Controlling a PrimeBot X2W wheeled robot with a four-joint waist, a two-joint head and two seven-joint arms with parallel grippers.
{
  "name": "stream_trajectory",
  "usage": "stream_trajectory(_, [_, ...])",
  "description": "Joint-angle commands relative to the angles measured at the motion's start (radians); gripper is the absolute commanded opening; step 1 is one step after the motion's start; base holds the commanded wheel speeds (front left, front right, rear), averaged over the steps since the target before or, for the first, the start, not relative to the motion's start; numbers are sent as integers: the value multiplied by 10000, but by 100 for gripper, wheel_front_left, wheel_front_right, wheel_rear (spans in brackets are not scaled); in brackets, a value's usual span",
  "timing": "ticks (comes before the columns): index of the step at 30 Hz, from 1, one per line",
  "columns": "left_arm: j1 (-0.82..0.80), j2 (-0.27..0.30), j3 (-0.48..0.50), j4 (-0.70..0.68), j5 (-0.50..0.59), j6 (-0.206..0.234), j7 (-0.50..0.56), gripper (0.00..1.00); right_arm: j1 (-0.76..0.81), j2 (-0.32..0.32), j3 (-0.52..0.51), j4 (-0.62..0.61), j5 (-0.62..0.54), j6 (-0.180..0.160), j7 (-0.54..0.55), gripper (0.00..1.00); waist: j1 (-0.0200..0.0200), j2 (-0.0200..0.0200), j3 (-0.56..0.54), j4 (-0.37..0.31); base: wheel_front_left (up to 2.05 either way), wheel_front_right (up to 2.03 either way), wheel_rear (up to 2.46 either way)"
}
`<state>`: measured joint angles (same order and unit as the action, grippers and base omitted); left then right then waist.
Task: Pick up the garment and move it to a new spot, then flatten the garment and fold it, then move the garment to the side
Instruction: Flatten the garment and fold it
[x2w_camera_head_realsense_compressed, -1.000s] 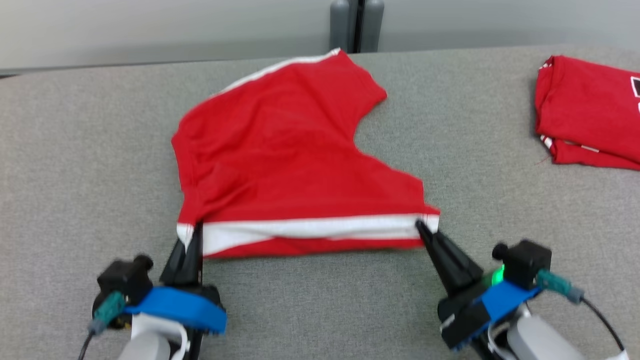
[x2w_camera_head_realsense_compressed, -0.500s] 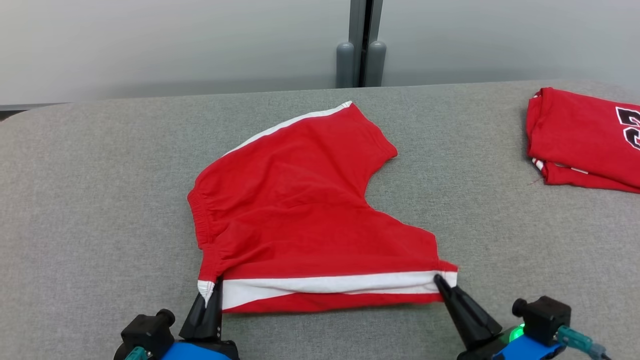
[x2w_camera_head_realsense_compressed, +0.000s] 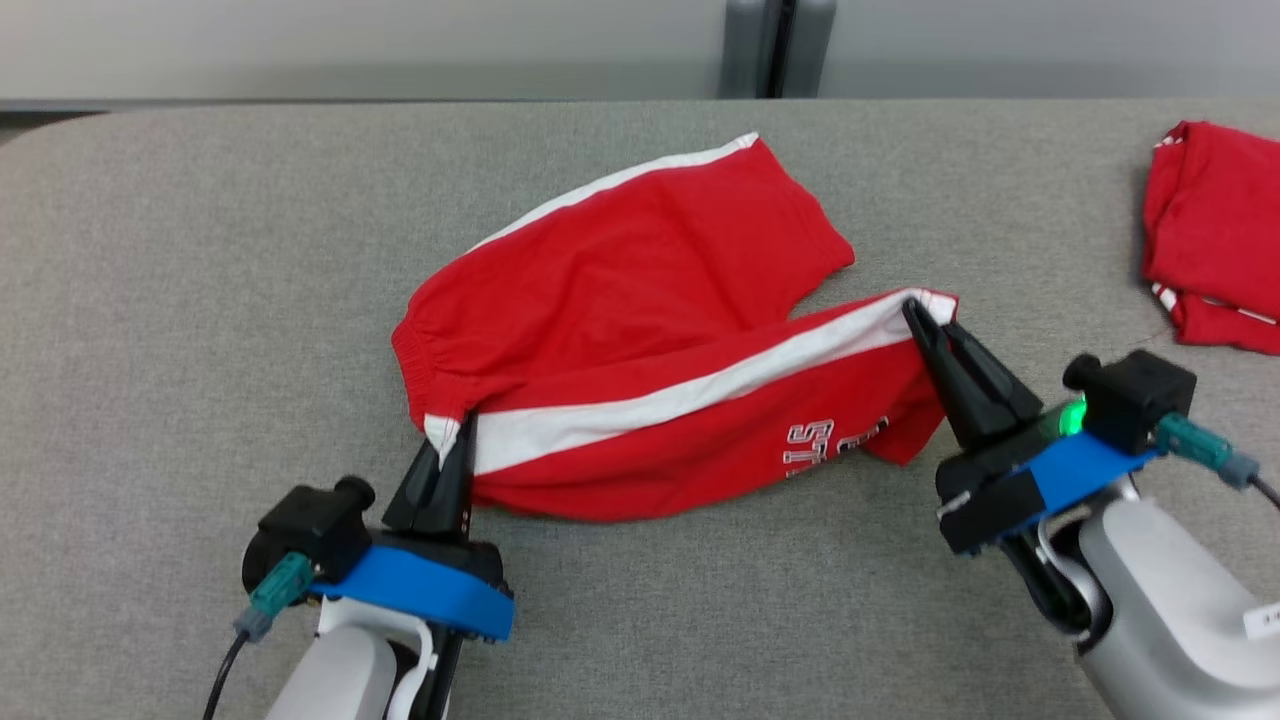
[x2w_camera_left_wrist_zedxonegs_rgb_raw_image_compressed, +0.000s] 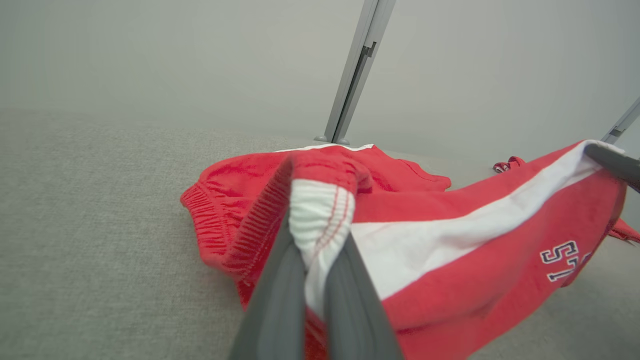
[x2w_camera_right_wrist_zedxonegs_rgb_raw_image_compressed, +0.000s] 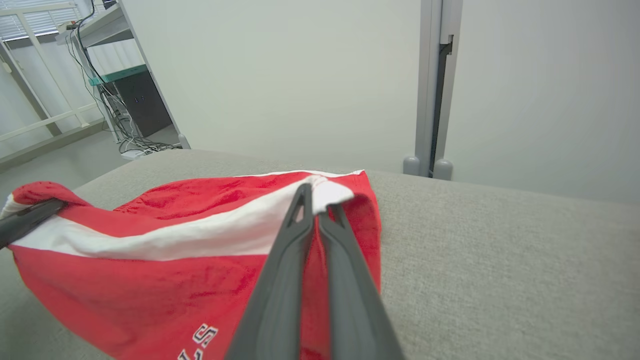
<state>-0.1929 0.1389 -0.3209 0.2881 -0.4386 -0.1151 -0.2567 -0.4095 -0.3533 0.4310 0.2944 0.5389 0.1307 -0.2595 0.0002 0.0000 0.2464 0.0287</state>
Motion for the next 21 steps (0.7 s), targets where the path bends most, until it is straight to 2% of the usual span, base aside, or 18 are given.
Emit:
stream_trajectory(1, [-491,0,-36,63,63,-72,12,0,-731,1,133,290,-62,1,-19,0,-2,0,445,302,0,0,0])
stream_trajectory(8, [-2042,118,-107,525,-10,-103,35,0,-3265,300,591,1830,56,1,-41,0,-2,0,1359,634,0,0,0])
stream_trajectory(13, [-3026,185,-62,1025,-119,-138,9,0,-4859,520,1016,3388,213,1,-50,0,-2,0,1960,789,0,0,0])
stream_trajectory(21, [-4285,78,-156,1799,-286,-168,-65,0,-7077,888,1365,5515,208,1,-59,0,-2,0,2699,1025,0,0,0])
